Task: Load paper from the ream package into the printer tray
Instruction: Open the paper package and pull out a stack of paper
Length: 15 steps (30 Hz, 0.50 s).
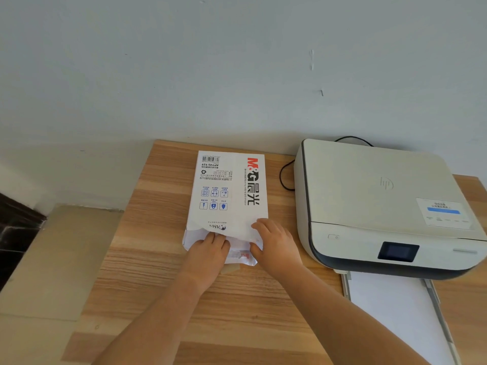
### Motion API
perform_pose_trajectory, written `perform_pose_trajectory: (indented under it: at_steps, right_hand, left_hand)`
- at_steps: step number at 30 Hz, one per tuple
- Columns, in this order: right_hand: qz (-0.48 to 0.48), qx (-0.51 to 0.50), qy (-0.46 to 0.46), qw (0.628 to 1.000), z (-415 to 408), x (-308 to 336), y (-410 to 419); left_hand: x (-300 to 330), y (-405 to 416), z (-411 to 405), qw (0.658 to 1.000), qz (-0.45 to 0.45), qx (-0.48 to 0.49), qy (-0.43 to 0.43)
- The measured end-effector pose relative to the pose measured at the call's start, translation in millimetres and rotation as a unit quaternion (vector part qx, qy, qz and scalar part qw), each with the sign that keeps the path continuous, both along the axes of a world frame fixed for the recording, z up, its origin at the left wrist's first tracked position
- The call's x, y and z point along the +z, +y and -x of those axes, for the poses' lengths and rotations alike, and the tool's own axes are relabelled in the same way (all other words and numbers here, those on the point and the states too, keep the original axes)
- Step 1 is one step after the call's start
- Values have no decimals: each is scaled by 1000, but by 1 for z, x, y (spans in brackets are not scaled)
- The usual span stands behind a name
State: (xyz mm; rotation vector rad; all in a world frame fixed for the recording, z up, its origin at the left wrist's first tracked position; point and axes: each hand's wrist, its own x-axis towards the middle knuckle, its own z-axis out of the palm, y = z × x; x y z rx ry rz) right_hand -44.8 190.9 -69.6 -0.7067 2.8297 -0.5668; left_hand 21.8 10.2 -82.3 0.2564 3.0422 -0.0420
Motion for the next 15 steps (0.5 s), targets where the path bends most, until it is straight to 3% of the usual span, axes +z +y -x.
perform_pose_trajectory:
  at_steps: [15]
  right_hand:
    - [-96,8,-15,995,-19,-7,22]
  left_hand:
    - [3,0,0,1000,-22,14,-3]
